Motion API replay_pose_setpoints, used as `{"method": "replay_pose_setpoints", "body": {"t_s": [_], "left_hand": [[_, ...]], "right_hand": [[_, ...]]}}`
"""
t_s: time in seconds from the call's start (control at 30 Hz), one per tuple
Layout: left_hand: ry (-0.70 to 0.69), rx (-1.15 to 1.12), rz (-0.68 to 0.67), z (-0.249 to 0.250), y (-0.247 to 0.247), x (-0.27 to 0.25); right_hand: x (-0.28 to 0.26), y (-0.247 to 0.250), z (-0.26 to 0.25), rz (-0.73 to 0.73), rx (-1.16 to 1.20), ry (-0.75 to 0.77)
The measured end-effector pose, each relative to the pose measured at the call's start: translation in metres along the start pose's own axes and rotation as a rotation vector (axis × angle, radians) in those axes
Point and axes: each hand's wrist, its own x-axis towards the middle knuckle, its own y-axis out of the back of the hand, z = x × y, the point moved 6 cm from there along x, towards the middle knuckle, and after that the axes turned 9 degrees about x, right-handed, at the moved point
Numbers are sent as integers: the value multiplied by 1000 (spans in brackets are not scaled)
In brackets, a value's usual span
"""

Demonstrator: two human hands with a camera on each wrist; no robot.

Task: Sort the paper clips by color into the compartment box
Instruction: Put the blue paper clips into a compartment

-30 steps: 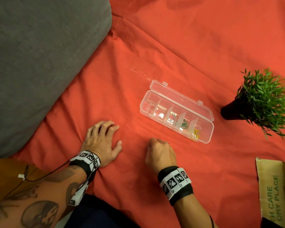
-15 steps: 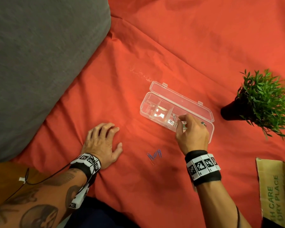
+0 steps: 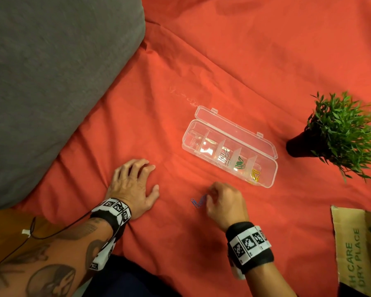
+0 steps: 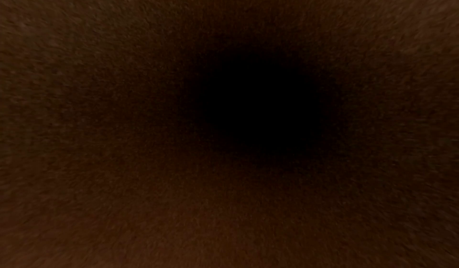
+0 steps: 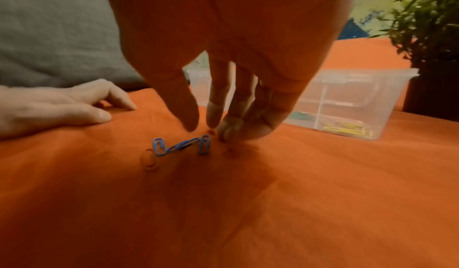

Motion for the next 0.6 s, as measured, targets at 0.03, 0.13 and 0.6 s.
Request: {"method": "replay_pose_setpoints", "body": {"t_s": [0.03, 0.13, 0.6], "left_hand": [[0, 1, 3, 0, 0, 0], [-1, 7, 3, 0, 0, 0], [-5, 5, 1, 0, 1, 0]], "right_hand": [[-1, -6, -1, -36, -6, -25], [0, -16, -6, -91, -67, -65], [5, -7, -15, -50, 26, -86]]}}
